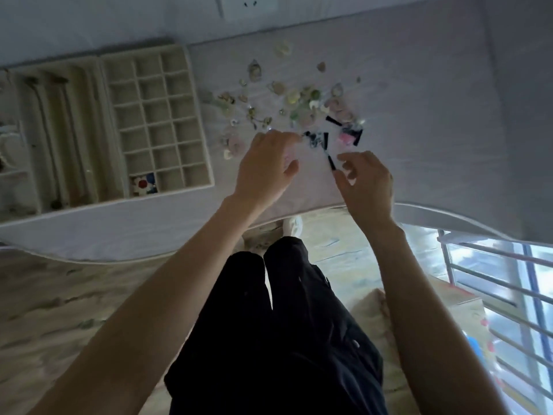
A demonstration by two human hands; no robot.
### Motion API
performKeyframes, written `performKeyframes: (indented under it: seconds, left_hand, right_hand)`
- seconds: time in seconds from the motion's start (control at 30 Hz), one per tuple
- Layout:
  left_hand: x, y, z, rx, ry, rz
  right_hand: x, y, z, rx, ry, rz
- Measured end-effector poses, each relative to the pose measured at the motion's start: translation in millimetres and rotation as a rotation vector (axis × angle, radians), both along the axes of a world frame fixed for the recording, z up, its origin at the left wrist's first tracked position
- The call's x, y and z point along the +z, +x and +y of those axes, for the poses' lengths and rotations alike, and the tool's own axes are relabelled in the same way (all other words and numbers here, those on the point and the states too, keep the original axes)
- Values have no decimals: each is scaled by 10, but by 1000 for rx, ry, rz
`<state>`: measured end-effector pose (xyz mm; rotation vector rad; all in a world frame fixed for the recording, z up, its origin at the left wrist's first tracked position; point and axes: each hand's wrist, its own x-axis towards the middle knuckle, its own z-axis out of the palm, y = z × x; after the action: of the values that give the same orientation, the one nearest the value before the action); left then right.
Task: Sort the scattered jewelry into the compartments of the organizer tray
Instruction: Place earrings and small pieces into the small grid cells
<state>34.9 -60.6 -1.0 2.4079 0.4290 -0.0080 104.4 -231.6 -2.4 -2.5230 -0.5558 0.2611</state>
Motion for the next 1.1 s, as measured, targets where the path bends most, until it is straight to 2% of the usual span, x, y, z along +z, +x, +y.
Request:
performKeyframes:
  seconds: [0.1, 0.23, 0.33, 0.4, 0.63, 0.77, 0.87, 0.93, 1.0, 1.1]
  left_hand:
    - [-114, 238, -5, 54, 29, 32]
    - [-212, 481, -108, -1, 188, 65]
    - [-231, 554, -160, 32, 265, 33]
    - [-229, 589, -160, 71, 250, 51]
    - [-217, 622, -115, 49, 218, 90]
    - [-168, 582, -143, 82, 178, 86]
    - [-179, 583, -152, 94, 99, 99]
    - [-158, 563, -130, 128, -49, 79]
    - [-56, 518, -97, 152, -190, -19]
    - [222, 402, -44, 167, -386, -194]
  right_hand:
    - [-64, 167, 87, 79, 23, 11]
    - [-140, 385, 215, 127, 2, -61]
    - [-140, 531, 310, 210, -116, -51]
    - [-141, 605, 357, 283, -190, -45]
    - [-156, 756, 423, 352, -166, -38]
    - [-169, 796, 438, 476, -184, -70]
    - [-165, 843, 421, 523, -156, -68]
    - [-88, 868, 390, 515, -82, -37]
    - [60, 905, 352, 471, 27, 16]
    - [426, 889, 337, 416, 255, 227]
